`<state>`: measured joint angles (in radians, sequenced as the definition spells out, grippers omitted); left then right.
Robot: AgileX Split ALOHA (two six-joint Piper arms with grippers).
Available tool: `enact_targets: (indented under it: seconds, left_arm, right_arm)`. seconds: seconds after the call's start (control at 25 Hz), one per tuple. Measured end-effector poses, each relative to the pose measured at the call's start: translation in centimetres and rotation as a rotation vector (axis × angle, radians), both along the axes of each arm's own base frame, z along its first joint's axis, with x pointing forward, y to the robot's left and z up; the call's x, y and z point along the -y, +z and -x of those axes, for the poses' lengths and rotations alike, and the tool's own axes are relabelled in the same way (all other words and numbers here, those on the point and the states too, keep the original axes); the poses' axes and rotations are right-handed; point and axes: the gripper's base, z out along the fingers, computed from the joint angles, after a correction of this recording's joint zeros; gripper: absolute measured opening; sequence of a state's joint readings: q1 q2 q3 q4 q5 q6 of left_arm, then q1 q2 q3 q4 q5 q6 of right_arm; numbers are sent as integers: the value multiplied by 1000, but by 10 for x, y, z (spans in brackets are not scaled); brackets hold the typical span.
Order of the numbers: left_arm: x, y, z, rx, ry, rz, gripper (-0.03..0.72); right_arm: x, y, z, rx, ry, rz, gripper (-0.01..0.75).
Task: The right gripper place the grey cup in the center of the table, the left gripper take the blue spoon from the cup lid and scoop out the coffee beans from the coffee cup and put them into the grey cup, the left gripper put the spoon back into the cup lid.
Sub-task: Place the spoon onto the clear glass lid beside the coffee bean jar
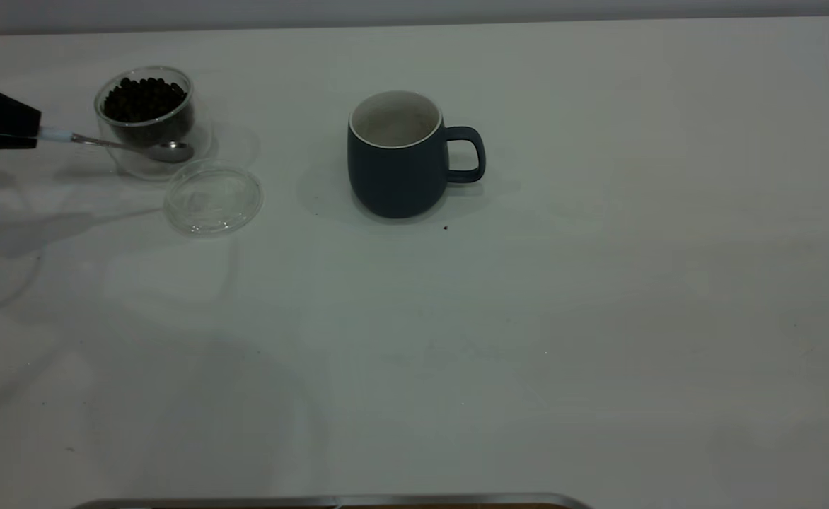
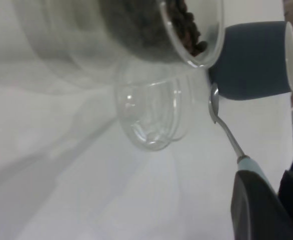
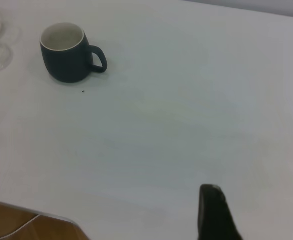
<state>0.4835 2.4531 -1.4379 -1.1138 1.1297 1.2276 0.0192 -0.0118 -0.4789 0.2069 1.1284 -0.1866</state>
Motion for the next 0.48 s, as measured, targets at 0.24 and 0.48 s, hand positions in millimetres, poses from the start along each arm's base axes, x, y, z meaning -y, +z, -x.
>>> enact_targets:
  seconds: [0.24,0.48]
  left_arm:
    - [1,-20,2,-38,14,2,130]
    - [5,-45,4,-83,70,63,130]
  right_arm:
    - [0,0,0,0,0,0,451]
    - [0,0,0,0,0,0,451]
